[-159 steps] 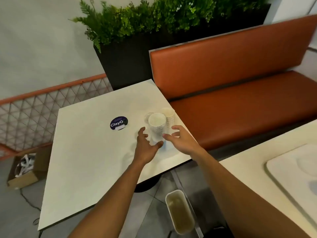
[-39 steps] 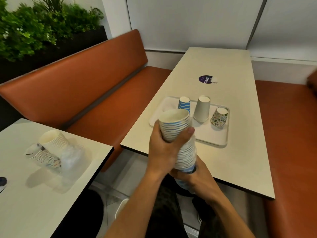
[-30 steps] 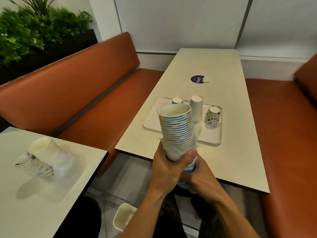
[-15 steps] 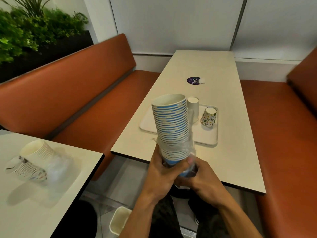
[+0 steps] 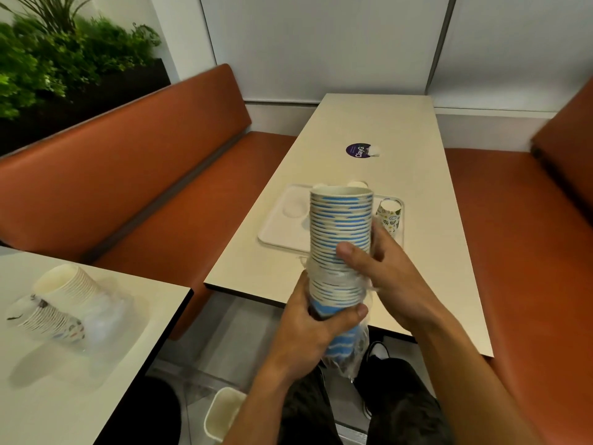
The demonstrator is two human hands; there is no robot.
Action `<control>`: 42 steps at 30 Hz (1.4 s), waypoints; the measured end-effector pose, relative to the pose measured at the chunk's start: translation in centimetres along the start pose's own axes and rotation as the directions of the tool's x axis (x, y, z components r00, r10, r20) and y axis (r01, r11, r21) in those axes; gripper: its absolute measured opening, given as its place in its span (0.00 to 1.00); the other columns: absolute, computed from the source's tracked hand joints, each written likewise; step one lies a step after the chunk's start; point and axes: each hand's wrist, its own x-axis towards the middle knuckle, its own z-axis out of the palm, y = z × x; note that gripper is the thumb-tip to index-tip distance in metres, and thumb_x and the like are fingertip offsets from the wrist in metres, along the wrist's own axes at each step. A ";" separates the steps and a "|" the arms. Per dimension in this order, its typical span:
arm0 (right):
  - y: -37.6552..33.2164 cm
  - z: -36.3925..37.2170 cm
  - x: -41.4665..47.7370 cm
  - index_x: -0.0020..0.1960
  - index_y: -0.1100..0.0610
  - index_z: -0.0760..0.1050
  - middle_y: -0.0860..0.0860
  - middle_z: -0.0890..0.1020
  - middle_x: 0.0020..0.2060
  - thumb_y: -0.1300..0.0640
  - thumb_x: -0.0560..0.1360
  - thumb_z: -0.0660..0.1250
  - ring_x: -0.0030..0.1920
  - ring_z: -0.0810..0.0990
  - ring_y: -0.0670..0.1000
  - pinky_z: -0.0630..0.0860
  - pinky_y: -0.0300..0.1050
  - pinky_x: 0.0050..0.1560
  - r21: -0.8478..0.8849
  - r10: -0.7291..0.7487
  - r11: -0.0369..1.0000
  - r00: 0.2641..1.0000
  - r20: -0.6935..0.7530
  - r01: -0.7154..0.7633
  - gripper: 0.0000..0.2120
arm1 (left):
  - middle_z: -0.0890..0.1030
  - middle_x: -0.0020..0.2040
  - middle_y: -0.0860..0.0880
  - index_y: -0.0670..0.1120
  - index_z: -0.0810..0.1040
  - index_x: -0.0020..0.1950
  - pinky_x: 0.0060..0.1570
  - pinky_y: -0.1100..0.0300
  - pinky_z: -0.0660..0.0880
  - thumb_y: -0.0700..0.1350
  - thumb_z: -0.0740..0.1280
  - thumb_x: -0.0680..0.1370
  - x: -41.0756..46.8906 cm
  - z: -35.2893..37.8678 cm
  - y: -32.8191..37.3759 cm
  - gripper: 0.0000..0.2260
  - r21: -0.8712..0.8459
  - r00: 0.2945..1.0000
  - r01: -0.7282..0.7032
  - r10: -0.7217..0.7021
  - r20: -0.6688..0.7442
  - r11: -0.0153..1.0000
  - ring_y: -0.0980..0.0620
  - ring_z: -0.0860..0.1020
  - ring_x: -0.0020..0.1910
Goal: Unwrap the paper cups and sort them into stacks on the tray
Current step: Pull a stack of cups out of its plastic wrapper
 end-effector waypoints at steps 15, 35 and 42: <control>0.1 0.6 1.9 0.62 0.60 0.80 0.57 0.86 0.53 0.52 0.73 0.74 0.52 0.86 0.57 0.83 0.54 0.55 0.469 0.035 0.879 0.967 -0.253 0.091 0.21 | 0.87 0.58 0.48 0.44 0.78 0.66 0.54 0.62 0.79 0.39 0.79 0.72 -1.9 -3.0 -0.8 0.23 0.100 0.978 0.169 -0.179 0.102 0.981 0.48 0.84 0.58; 0.4 -1.1 2.6 0.70 0.60 0.75 0.59 0.83 0.63 0.40 0.57 0.86 0.62 0.83 0.56 0.81 0.52 0.60 0.601 0.036 0.797 0.989 -0.144 0.058 0.48 | 0.88 0.52 0.46 0.45 0.86 0.58 0.53 0.53 0.83 0.38 0.71 0.80 -1.5 -3.6 -1.0 0.09 0.137 0.991 0.086 -0.071 -0.112 0.987 0.46 0.86 0.54; 1.1 -0.9 2.8 0.61 0.55 0.80 0.54 0.85 0.58 0.41 0.58 0.86 0.60 0.84 0.53 0.81 0.51 0.62 0.553 -0.015 0.821 0.973 -0.229 0.143 0.37 | 0.84 0.59 0.45 0.44 0.76 0.66 0.53 0.56 0.81 0.40 0.78 0.74 -1.6 -3.3 -0.7 0.22 -0.167 0.973 0.140 -0.167 -0.158 0.976 0.49 0.84 0.57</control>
